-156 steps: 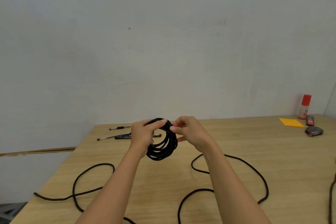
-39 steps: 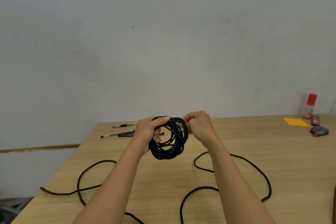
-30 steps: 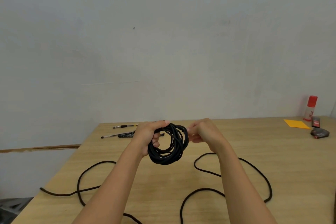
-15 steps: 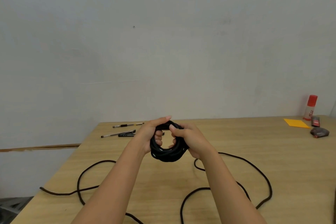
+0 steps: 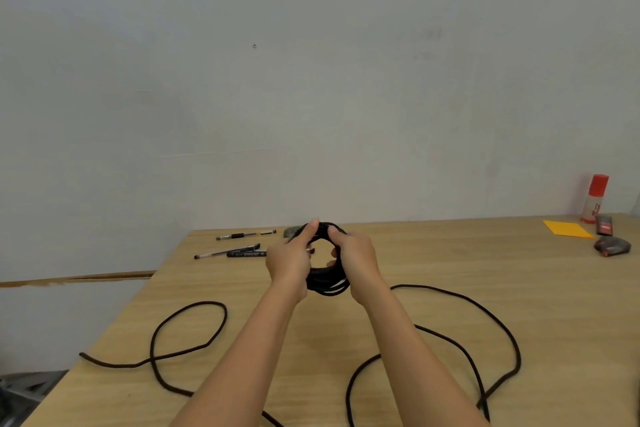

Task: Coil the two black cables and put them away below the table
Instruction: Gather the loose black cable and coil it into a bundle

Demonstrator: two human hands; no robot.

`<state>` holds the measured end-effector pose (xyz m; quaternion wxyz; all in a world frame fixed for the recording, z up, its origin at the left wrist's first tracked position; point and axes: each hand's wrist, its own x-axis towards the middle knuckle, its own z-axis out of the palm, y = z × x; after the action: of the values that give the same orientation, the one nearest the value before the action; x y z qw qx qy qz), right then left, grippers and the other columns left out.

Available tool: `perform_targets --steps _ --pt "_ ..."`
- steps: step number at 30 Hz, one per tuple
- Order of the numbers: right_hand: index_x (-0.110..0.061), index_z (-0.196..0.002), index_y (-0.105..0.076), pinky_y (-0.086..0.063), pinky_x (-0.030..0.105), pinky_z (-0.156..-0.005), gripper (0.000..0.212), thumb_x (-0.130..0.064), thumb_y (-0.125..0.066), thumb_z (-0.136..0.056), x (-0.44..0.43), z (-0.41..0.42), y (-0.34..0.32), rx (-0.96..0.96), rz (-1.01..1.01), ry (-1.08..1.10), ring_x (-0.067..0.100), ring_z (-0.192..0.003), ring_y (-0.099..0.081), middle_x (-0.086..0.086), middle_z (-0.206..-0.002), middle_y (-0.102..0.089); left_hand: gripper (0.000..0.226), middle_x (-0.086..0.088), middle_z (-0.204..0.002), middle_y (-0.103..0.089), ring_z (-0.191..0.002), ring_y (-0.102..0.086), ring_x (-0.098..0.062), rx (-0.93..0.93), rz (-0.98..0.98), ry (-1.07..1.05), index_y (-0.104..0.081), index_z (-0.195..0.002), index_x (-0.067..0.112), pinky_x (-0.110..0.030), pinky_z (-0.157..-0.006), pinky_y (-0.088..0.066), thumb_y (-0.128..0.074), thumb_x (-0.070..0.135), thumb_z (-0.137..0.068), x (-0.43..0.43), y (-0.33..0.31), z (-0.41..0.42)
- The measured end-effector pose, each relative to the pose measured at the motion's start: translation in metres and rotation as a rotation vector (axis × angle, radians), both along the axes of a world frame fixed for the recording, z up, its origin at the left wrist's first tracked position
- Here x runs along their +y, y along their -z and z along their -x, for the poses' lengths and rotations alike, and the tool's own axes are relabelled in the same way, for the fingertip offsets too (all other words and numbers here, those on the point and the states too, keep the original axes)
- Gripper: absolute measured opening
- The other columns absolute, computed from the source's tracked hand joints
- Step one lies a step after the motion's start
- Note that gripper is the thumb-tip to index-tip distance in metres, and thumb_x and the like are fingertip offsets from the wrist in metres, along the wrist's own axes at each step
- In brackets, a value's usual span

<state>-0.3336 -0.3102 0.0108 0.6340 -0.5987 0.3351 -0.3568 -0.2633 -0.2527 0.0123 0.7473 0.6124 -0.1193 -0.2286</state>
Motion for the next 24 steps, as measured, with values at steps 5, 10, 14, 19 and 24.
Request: perform_targets --steps 5,10,14,19,24 --pt "-0.012 -0.083 -0.065 -0.051 0.035 -0.071 0.048 -0.058 -0.053 -0.086 0.009 -0.010 0.002 0.042 -0.016 0.125 0.022 -0.071 -0.060 0.000 -0.072 -0.059 0.025 0.003 -0.055 -0.051 -0.046 -0.044 -0.010 -0.115 0.035 -0.041 -0.071 -0.080 0.005 -0.025 -0.048 -0.033 -0.076 0.029 -0.076 -0.001 -0.003 0.003" --pt "-0.007 -0.057 -0.053 -0.029 0.017 -0.040 0.050 -0.041 -0.053 -0.093 0.006 -0.011 0.004 -0.026 0.200 0.285 0.012 -0.046 -0.039 0.000 -0.051 -0.045 0.025 0.002 -0.055 -0.046 -0.045 -0.035 -0.011 -0.023 0.028 0.052 -0.063 -0.071 0.009 -0.022 -0.045 -0.030 -0.074 0.031 -0.078 -0.001 -0.001 0.001" --pt "-0.006 -0.063 -0.059 -0.032 0.024 -0.047 0.047 -0.042 -0.053 -0.093 0.007 -0.012 0.003 0.020 0.184 0.214 0.013 -0.048 -0.040 0.001 -0.055 -0.047 0.022 0.003 -0.055 -0.048 -0.043 -0.037 -0.009 0.003 0.046 0.050 -0.065 -0.074 0.010 -0.021 -0.045 -0.030 -0.073 0.029 -0.080 0.002 0.000 0.001" --pt "-0.008 -0.087 -0.064 -0.052 0.031 -0.062 0.040 -0.046 -0.054 -0.091 0.000 -0.004 -0.006 -0.204 -0.244 0.024 0.024 -0.063 -0.061 0.007 -0.072 -0.063 0.018 0.000 -0.062 -0.051 -0.050 -0.040 -0.012 0.055 0.189 -0.111 -0.065 -0.077 0.008 -0.023 -0.048 -0.033 -0.073 0.024 -0.080 0.002 -0.007 -0.002" --pt "-0.017 -0.087 -0.063 -0.053 0.042 -0.085 0.030 -0.044 -0.050 -0.093 0.011 -0.012 -0.007 -0.251 -0.330 0.059 0.025 -0.088 -0.063 0.006 -0.095 -0.065 0.022 0.002 -0.060 -0.042 -0.052 -0.037 -0.012 0.081 0.212 -0.138 -0.058 -0.069 0.011 -0.023 -0.048 -0.033 -0.071 0.025 -0.081 -0.002 -0.008 0.000"
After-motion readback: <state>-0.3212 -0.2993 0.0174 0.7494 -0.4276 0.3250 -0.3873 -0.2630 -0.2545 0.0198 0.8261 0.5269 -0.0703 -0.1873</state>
